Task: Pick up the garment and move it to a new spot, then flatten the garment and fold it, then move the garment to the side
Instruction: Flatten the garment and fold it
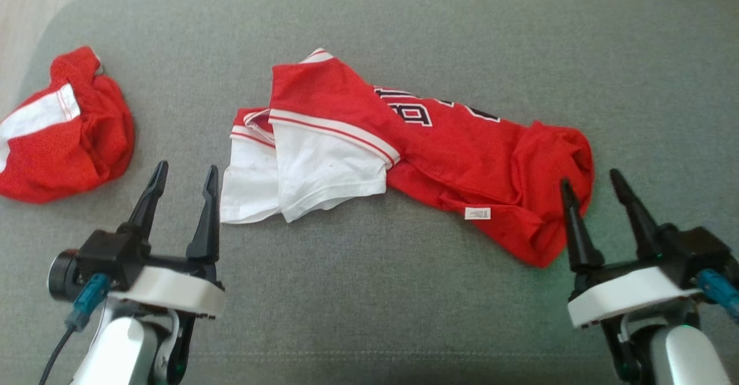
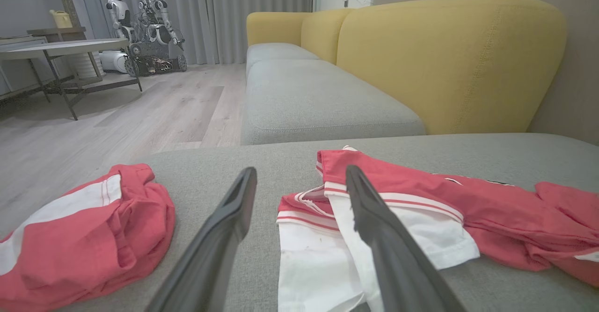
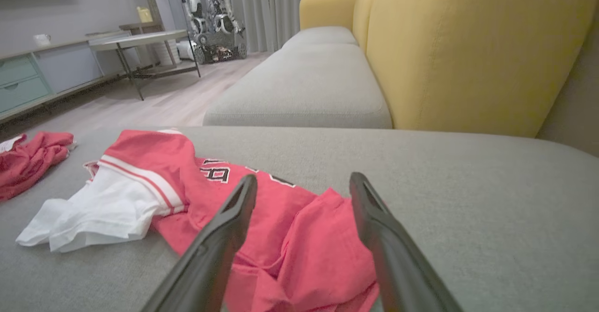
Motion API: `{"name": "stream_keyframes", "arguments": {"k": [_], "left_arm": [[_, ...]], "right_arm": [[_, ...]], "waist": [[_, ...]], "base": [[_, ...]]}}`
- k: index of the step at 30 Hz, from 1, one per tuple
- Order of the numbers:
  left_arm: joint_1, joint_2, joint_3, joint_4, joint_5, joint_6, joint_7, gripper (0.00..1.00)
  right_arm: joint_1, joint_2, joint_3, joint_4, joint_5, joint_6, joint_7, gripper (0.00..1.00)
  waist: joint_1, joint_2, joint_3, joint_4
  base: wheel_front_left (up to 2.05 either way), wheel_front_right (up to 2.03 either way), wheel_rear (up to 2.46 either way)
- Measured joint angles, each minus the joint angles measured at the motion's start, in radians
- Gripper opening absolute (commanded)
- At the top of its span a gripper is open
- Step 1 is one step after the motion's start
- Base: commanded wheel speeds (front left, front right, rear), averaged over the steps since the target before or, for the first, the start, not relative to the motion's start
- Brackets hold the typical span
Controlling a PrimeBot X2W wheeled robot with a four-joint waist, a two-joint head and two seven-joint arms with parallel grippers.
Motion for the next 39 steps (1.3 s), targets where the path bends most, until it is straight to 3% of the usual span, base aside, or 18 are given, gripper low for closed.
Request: {"name": "stream_keyframes", "arguments": {"k": [11, 31, 39], "left_arm": [[0.062, 0.020, -0.004, -0.031, 0.000, 0.018, 0.035, 1.00], [0.063, 0.024, -0.026, -0.047, 0.000, 0.024, 0.044, 1.00], [-0.044, 0.014, -0.086, -0.020, -0.007, -0.047, 0.079, 1.00]], "right_arm": [[-0.005, 0.004, -0.025, -0.020, 0.003, 0.000, -0.003, 1.00], [-0.004, 0.004, -0.025, -0.016, 0.014, 0.000, 0.002, 1.00], [-0.019, 0.005, -0.022, -0.016, 0.014, 0.000, 0.002, 1.00]], "waist": [[0.0000, 0.0000, -0.062, -0.014], [0.0000, 0.0000, -0.052, -0.015], [0.0000, 0.0000, -0.019, -0.020]], "base": [[0.00, 0.00, 0.00], [0.00, 0.00, 0.00], [0.00, 0.00, 0.00]]}}
